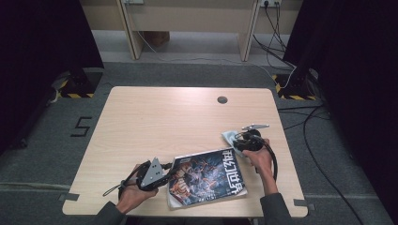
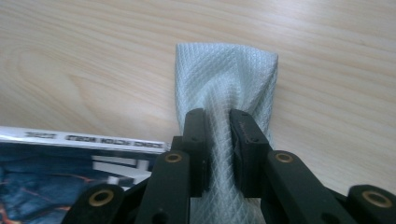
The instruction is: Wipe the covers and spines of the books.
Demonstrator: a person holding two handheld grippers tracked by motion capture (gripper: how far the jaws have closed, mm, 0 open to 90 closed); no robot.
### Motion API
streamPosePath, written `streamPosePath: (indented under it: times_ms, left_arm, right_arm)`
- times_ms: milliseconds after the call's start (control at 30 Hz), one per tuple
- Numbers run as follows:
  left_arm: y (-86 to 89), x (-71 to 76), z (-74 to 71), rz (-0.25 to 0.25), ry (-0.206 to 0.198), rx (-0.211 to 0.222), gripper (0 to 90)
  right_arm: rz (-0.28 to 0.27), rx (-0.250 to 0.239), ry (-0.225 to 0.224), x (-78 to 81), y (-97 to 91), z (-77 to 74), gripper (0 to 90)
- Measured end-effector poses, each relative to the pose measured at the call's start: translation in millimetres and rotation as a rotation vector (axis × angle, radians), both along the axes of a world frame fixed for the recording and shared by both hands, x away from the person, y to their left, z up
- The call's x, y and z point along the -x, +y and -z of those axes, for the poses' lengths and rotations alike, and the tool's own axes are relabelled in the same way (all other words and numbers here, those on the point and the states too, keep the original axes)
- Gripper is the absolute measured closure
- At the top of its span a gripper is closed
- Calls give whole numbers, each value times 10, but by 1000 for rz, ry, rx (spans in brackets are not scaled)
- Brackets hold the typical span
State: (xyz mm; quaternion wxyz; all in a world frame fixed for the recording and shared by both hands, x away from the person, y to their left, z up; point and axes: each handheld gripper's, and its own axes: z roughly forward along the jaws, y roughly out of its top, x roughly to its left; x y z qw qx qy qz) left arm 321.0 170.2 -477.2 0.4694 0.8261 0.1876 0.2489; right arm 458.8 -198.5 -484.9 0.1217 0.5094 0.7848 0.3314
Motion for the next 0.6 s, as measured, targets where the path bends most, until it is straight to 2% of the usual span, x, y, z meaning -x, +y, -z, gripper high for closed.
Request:
streamPosePath:
  times_ms: [67,133,300,400,533,600]
  left_arm:
    - [9,-2,-10,2,1,6,762]
    - [6,-4,-5,-2,0,2,762]
    - [12,-11,-1,-1,5,0,761]
    - [8,-3,-2,-2,2,3,761]
    - [12,-10,0,-2,7,3,761]
    - [9,-6,-3,-3,4,4,761]
  right_arm:
    - [9,19,2,-6,-43,10,778]
    - [18,9,-5,4,-84,-13,779]
    - [42,-29,-64,46,-221,-216,780]
    - [50,-29,-87,78,-283,-280,780]
    - [63,-9,-93,124,-355,-321,780]
    - [71,16,-96,137,-394,-316,780]
